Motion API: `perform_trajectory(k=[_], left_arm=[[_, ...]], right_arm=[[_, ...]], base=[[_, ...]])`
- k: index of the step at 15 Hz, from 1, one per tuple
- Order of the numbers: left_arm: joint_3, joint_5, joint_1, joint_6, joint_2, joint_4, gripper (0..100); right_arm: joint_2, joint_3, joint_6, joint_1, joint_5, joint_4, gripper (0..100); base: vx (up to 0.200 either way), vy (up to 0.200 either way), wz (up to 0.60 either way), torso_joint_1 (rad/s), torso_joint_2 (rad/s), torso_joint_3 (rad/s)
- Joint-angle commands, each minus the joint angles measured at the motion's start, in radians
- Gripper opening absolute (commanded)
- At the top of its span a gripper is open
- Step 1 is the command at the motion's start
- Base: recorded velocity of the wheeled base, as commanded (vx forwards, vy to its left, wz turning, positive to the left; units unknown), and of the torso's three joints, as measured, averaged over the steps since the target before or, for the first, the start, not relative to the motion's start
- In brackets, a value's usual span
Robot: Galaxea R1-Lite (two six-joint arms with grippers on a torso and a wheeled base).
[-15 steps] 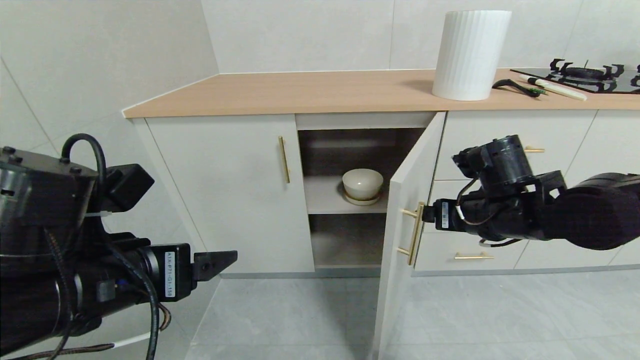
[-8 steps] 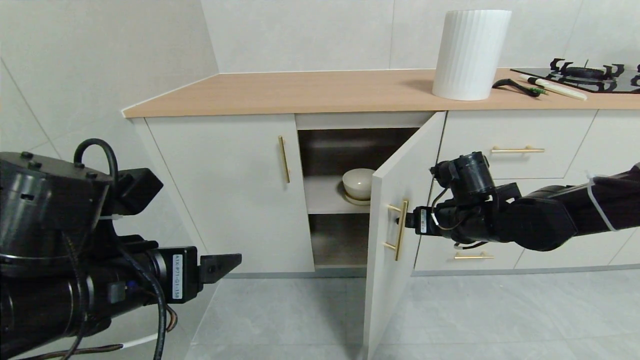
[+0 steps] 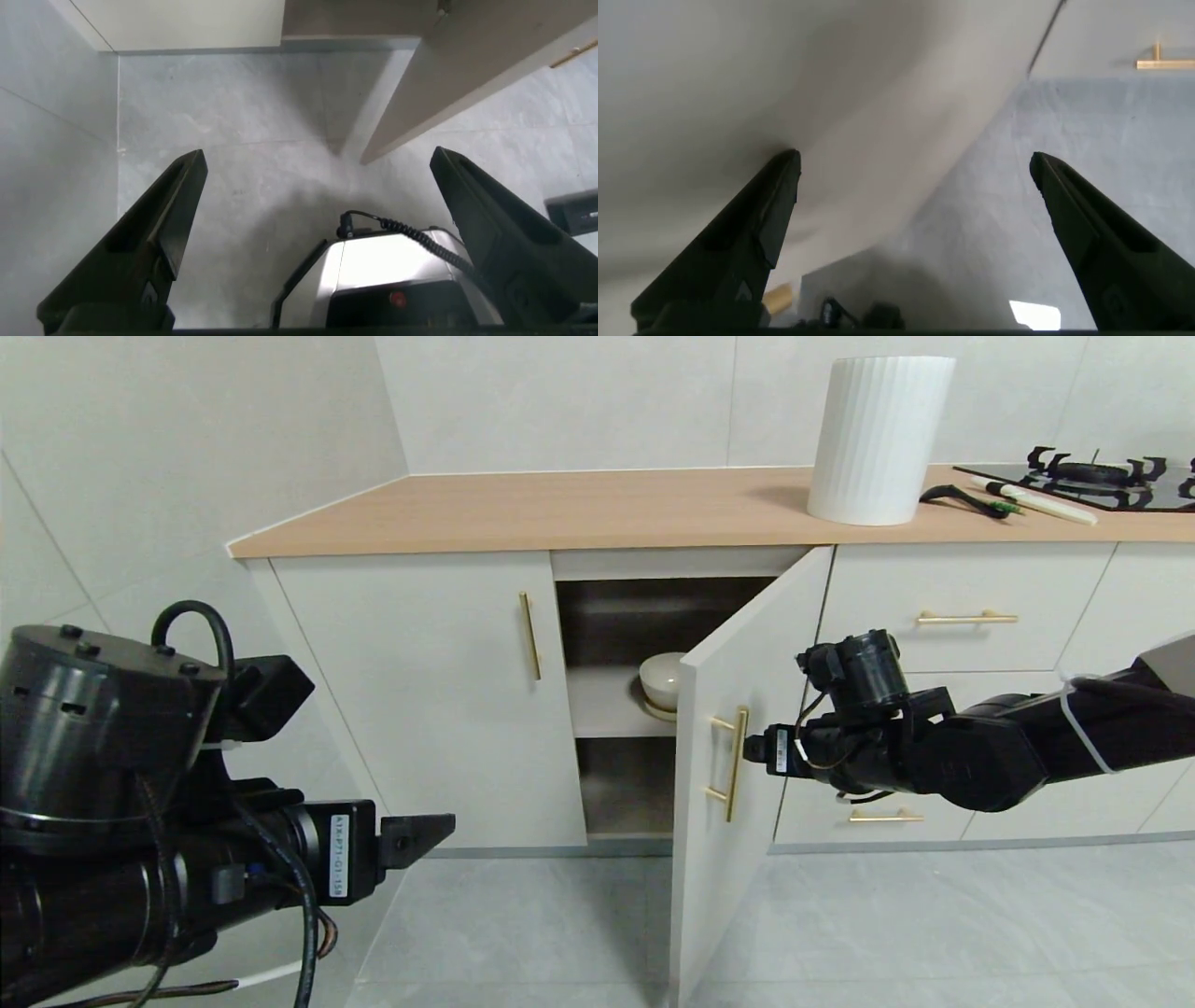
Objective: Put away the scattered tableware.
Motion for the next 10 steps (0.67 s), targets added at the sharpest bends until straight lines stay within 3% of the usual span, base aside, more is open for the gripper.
perform_trajectory(k=[1,5,10], left_arm=[[-0.002,0.001,0.002,-0.001,0.005,0.000,100],[-0.002,0.001,0.002,-0.002,0.011,-0.002,100],[-0.002,0.043,0.002,-0.001,0.025,-0.002,100]], right_arm=[[0.009,0.004,0.003,0.001,0.000,-0.006,100],[0.004,-0.002,0.038,0.006,0.002,-0.007,100],[-0.001,-0.006,0.082,0.009,0.003,-0.032,100]], base=[[0.200,0.000,0.00,-0.007,0.00,0.012],[0.200,0.000,0.00,0.004,0.00,0.002],[0.000,0.000,0.00,0.000,0.00,0.000]])
